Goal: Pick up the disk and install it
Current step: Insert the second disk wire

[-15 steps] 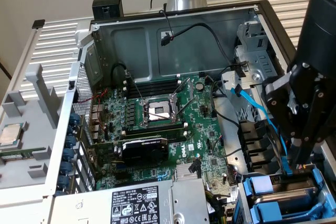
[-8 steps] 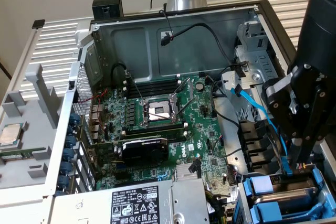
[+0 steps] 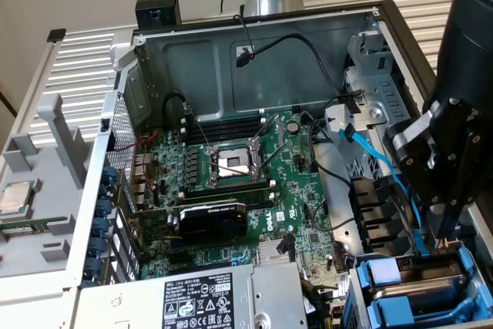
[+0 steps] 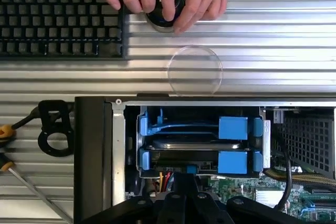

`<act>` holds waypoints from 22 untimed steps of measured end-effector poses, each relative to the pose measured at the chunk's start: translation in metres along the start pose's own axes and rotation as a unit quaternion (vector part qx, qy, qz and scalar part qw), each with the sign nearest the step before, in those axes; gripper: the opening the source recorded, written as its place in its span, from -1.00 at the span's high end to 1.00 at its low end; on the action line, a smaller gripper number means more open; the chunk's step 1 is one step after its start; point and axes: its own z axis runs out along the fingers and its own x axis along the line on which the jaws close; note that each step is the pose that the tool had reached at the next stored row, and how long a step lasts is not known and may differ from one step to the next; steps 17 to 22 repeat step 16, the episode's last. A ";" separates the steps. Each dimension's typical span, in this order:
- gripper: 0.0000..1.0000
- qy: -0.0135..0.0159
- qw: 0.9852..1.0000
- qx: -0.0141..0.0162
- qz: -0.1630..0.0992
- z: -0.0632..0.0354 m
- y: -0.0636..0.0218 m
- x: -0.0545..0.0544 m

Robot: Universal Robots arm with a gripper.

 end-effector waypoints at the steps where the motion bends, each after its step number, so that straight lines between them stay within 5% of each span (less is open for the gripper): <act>1: 0.79 0.000 1.000 0.000 -0.002 -0.0001 -0.0008 0.000; 7: 0.79 0.000 1.000 0.000 -0.006 -0.0007 -0.0126 0.000; 22: 0.79 0.000 1.000 0.000 -0.006 -0.0007 -0.0131 0.000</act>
